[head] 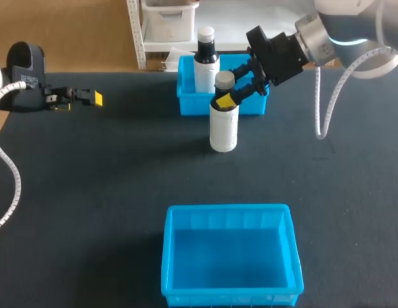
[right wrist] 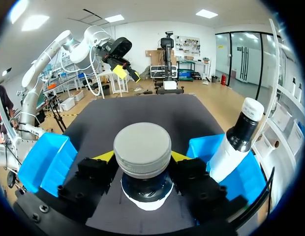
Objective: Pick up the bottle, and place it in the far bin if it is heavy, or in the near bin if it is light.
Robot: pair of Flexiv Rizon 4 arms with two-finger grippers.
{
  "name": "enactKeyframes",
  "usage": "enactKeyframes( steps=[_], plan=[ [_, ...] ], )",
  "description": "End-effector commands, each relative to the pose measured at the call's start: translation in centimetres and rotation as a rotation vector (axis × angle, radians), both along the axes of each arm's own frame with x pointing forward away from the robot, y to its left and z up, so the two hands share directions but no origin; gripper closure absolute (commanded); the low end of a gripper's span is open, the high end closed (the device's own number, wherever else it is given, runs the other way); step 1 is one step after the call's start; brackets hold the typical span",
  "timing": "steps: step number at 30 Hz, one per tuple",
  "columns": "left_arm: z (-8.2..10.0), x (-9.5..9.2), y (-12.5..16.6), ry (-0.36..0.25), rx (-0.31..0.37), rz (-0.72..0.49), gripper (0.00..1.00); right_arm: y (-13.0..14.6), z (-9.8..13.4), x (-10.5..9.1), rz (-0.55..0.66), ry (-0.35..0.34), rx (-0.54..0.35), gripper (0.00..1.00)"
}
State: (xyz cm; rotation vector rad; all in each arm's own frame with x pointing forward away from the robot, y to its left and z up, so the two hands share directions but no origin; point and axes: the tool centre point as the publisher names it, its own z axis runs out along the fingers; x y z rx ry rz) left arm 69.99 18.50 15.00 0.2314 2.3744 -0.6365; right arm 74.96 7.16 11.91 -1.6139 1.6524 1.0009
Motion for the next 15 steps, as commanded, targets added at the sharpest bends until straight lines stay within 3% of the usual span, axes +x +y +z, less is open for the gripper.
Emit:
enactKeyframes(
  steps=[1, 4, 15],
  plan=[
    [0.0, 0.0, 0.0, 0.0, 0.0, 0.0, 0.0, 0.03, -0.12, 0.12, 0.002, 0.001, 0.003, 0.43],
    [0.0, 0.0, 0.0, 0.0, 0.0, 0.0, 0.0, 0.04, -0.15, 0.1, 0.003, 0.002, 0.003, 0.5],
    [0.0, 0.0, 0.0, 0.0, 0.0, 0.0, 0.0, 0.03, -0.18, 0.08, 0.003, 0.0, 0.005, 0.55]
  ],
)
